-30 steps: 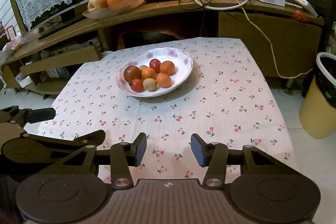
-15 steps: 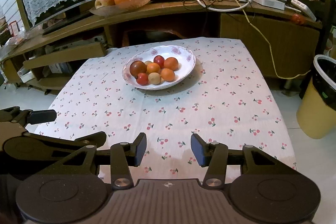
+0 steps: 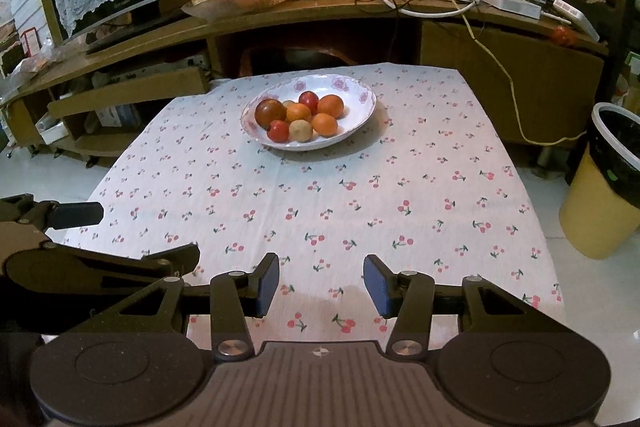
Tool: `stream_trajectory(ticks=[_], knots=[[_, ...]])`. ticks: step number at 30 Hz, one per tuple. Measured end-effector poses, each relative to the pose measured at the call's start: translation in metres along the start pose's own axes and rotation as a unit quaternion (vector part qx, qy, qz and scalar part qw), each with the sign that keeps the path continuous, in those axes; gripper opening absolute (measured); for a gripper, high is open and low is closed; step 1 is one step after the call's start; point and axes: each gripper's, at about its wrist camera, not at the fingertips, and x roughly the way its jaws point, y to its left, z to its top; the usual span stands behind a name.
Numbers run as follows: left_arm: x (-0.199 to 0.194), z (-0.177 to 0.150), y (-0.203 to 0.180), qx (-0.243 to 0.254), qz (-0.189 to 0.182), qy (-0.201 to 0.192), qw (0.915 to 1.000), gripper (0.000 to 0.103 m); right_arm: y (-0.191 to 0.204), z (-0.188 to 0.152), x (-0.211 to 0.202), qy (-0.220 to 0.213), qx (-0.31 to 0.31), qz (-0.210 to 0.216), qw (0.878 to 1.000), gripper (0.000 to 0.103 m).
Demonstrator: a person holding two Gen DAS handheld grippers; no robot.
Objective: Organize fruits
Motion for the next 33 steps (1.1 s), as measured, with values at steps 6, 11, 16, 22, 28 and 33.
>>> stream_trajectory(ticks=[6,11,16,22,28,33], knots=[[-0.001,-0.002,-0.001,0.000,0.004,0.001,1.0000,0.103,0.002,-0.003,-0.001,0.002,-0.001,0.000,1.000,0.050],[0.002,-0.003,0.000,-0.003,0.005,0.007,1.0000,0.103,0.002,-0.004,0.001,0.005,-0.001,0.001,1.000,0.050],[0.005,-0.006,-0.001,-0.004,0.006,0.016,0.9999,0.103,0.003,-0.006,0.004,0.011,-0.002,0.000,1.000,0.050],[0.010,-0.009,-0.002,-0.004,0.007,0.027,0.9996,0.103,0.003,-0.009,0.008,0.021,-0.003,0.000,1.000,0.050],[0.013,-0.011,-0.003,-0.003,0.007,0.035,0.9994,0.103,0.002,-0.012,0.013,0.031,-0.002,-0.001,1.000,0.050],[0.017,-0.013,-0.003,-0.005,0.007,0.043,0.9990,0.103,0.001,-0.014,0.016,0.038,-0.002,-0.001,0.999,0.050]])
